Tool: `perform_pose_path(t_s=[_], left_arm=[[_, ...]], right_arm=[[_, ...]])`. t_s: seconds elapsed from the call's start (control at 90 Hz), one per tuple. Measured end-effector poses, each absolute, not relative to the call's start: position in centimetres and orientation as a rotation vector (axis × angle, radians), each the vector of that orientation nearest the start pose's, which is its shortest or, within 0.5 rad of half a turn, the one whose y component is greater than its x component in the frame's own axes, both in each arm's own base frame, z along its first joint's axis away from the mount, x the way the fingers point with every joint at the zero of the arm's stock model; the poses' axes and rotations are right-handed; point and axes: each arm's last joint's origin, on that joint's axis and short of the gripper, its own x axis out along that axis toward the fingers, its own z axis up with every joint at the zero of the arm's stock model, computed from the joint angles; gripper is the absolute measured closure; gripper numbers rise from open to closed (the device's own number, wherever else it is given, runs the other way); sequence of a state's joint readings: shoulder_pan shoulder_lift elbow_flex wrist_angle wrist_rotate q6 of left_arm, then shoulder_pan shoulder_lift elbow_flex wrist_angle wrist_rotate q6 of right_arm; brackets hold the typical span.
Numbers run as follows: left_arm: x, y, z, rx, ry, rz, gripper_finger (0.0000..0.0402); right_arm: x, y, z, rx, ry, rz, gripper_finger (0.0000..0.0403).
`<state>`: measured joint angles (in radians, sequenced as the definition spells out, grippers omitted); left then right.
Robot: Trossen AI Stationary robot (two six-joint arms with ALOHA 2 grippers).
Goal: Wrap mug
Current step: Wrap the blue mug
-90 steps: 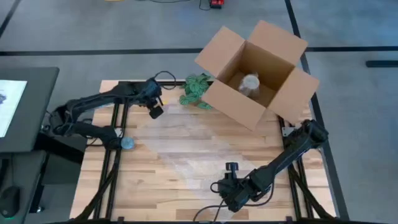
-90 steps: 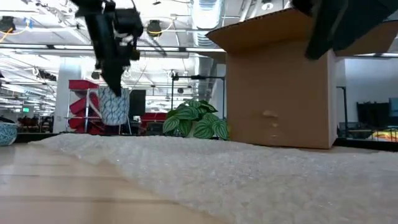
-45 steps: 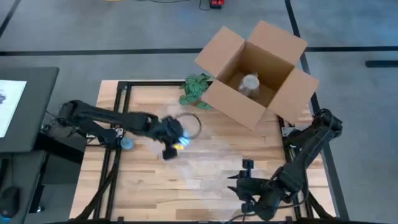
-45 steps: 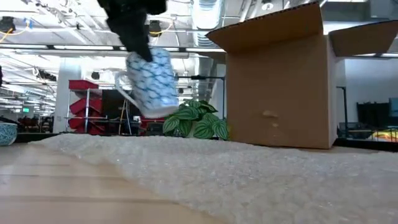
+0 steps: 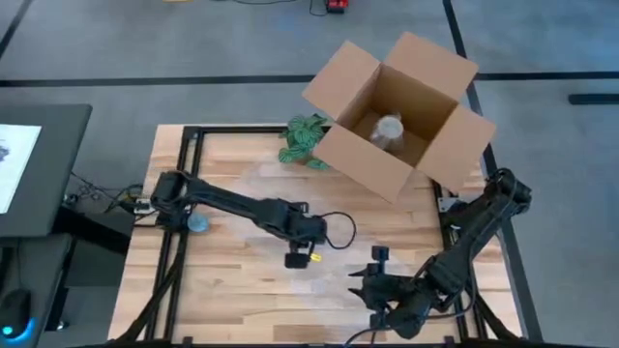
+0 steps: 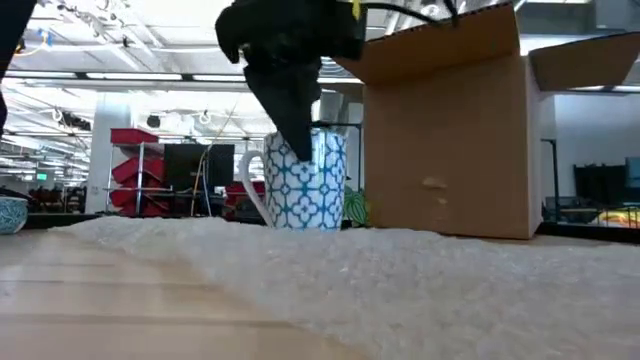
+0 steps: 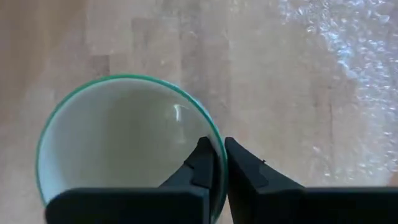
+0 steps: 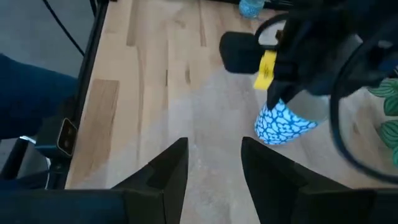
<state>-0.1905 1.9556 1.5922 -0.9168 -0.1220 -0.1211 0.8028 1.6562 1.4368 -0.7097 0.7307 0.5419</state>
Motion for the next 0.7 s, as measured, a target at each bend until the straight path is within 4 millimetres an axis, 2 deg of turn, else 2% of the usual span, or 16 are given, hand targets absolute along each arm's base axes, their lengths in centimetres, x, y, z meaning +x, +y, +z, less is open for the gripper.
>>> perform_pose_path(t_s=[0.1, 0.211, 0.344, 0.522, 0.611, 0.7], left_arm=[[39.1, -7.3, 22.3, 0.074, 1.269, 0.014, 0.0382], [38.8, -7.2, 22.3, 0.062, 1.29, 0.02, 0.0346], [37.7, -7.0, 25.0, 0.039, 1.235, 0.022, 0.029], [34.7, -6.5, 28.7, 0.0, 1.238, 0.052, 0.0232], [32.4, -6.0, 30.6, -0.003, 1.235, 0.076, 0.0223], [30.5, -4.5, 31.1, -0.049, 1.268, 0.139, 0.0226]], right_arm=[[25.5, 23.8, 30.0, -0.126, 0.652, -0.108, 0.0264], [25.3, 23.9, 30.0, -0.129, 0.653, -0.104, 0.0264], [25.3, 23.9, 30.0, -0.129, 0.654, -0.104, 0.0264], [25.3, 23.9, 30.0, -0.13, 0.654, -0.104, 0.0264], [25.3, 23.9, 30.0, -0.129, 0.654, -0.104, 0.0264], [25.4, 23.9, 30.0, -0.129, 0.654, -0.104, 0.0264]])
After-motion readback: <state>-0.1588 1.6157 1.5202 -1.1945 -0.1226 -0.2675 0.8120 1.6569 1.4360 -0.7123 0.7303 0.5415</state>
